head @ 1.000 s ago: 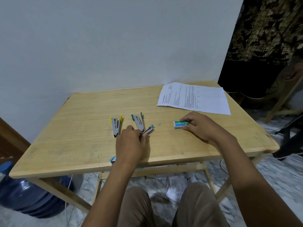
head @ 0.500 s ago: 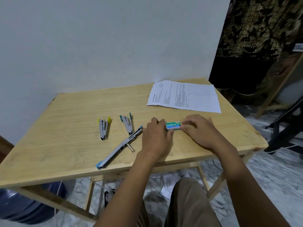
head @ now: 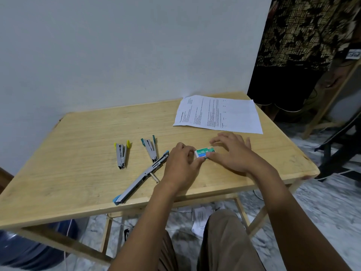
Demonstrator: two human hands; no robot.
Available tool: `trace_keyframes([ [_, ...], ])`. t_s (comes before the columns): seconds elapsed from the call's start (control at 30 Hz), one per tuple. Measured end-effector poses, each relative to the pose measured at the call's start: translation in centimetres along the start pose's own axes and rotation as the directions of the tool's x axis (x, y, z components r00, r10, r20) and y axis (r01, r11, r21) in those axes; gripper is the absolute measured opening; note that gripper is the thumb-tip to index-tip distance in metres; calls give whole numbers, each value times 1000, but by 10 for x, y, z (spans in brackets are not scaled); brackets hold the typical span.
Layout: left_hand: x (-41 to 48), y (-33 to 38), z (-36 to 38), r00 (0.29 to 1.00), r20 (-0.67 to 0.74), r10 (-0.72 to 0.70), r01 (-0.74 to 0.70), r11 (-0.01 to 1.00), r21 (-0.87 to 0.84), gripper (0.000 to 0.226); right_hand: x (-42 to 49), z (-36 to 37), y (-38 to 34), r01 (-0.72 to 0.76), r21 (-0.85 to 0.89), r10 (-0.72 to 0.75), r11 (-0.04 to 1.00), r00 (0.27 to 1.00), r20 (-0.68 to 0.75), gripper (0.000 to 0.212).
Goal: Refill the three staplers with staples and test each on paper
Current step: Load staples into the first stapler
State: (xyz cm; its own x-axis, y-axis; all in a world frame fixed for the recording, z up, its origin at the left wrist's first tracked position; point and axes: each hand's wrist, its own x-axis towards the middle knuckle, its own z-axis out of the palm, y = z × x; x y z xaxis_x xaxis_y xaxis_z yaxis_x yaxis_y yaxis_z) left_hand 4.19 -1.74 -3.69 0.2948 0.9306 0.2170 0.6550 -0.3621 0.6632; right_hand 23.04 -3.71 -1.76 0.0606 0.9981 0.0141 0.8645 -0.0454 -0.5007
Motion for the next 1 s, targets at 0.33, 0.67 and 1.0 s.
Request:
trace_keyframes([
  [0.33, 1, -4, -8, 998, 49, -27, 32, 994, -107, 37, -1, -15, 3, 75, -92, -69, 993, 995, 66, 28],
  [0.67, 1, -6, -7, 999, 40, -5, 9, 994, -107, 36, -7, -21, 6, 45, -22, -45, 999, 999, 5, 27],
  [1.0, 0, -6, -7, 999, 23, 26, -23, 993, -112, 38, 3, -6, -28, 123, -185, -119, 975, 992, 33, 16],
])
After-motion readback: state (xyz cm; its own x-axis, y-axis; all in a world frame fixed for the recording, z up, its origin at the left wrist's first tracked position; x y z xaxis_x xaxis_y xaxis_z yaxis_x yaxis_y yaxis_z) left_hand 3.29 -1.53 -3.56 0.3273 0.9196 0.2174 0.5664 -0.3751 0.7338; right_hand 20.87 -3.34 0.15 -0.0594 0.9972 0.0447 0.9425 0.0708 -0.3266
